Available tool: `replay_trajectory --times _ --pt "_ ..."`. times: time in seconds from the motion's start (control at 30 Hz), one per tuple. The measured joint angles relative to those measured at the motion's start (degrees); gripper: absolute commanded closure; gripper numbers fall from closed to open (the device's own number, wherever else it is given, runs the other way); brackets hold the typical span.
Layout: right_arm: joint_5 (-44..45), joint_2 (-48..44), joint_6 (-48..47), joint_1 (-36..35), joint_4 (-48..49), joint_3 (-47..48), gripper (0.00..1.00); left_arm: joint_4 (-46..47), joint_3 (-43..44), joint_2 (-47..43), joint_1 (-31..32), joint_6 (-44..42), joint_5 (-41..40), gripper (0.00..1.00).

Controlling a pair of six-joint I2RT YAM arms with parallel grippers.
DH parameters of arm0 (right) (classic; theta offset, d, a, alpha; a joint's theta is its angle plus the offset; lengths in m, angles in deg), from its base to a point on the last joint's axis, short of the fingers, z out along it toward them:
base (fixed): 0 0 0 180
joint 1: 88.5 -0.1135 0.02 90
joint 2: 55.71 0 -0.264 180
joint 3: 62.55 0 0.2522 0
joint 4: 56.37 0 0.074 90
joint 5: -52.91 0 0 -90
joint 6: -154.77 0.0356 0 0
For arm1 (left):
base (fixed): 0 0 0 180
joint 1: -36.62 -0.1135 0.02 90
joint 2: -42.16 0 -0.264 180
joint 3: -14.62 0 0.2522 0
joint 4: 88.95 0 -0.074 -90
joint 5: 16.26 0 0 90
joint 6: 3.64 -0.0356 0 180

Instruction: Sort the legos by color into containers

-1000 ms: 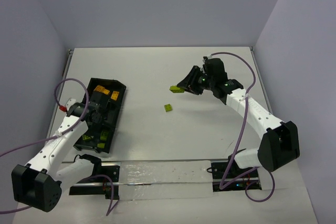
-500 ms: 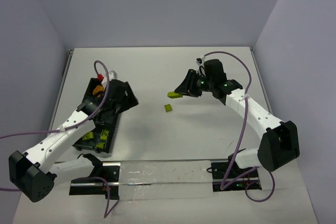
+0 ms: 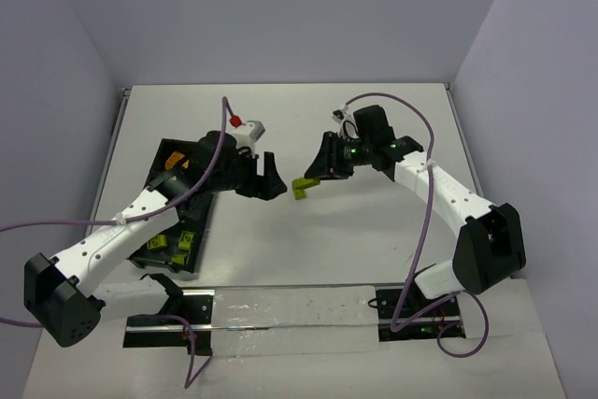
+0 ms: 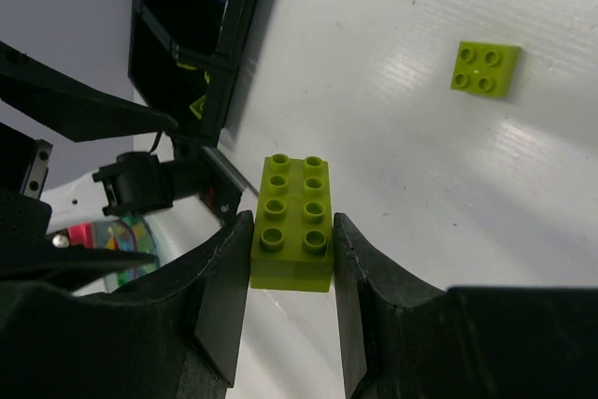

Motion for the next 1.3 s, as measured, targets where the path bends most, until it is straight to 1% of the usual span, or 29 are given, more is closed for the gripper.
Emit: replay_trajectory --times 0.13,0.3,0.37,0.67,0.9,1.0,1.07,1.13,1.2,1.27,1.3 --pt "-3.09 2.21 -1.31 0.0 -2.23 1.75 1.0 -0.3 1.48 2.76 2.92 -4.65 2.21 0.11" --pt "-5.35 3.85 -2.53 0.0 -4.27 2.94 1.0 -0.81 4.21 5.45 7.68 -9.06 0.59 0.12" --pt "-6.2 3.96 -2.89 -0.12 -4.73 2.98 1.0 -0.91 4.45 5.64 9.17 -10.63 -1.24 0.13" --pt "-9.65 4.24 -3.72 -1.28 -6.2 3.54 1.0 -1.07 5.64 7.07 11.28 -15.54 -5.25 0.16" --pt "-12.03 4.29 -4.68 -2.65 -6.77 4.77 1.0 -1.08 6.05 8.8 12.34 -17.59 -5.58 0.19" --pt "-12.84 4.32 -4.7 -2.78 -6.89 5.1 1.0 -1.07 6.11 9.56 12.63 -18.08 -5.63 0.25" --pt "-13.14 4.34 -4.69 -2.81 -6.98 5.32 1.0 -1.07 6.11 9.91 12.79 -18.28 -5.61 0.31" --pt "-13.26 4.39 -4.69 -2.86 -6.99 5.5 1.0 -1.07 6.11 10.03 12.87 -18.37 -5.61 0.34" --pt "-13.44 4.6 -4.69 -2.89 -7.0 5.68 1.0 -1.05 6.11 10.04 12.94 -18.37 -5.61 0.42" --pt "-13.72 4.89 -4.68 -2.89 -6.99 5.75 1.0 -1.07 6.11 10.04 12.96 -18.46 -5.76 0.52" --pt "-13.94 5.05 -4.67 -2.89 -7.04 5.75 1.0 -1.07 6.11 10.04 12.97 -18.54 -6.01 0.6"
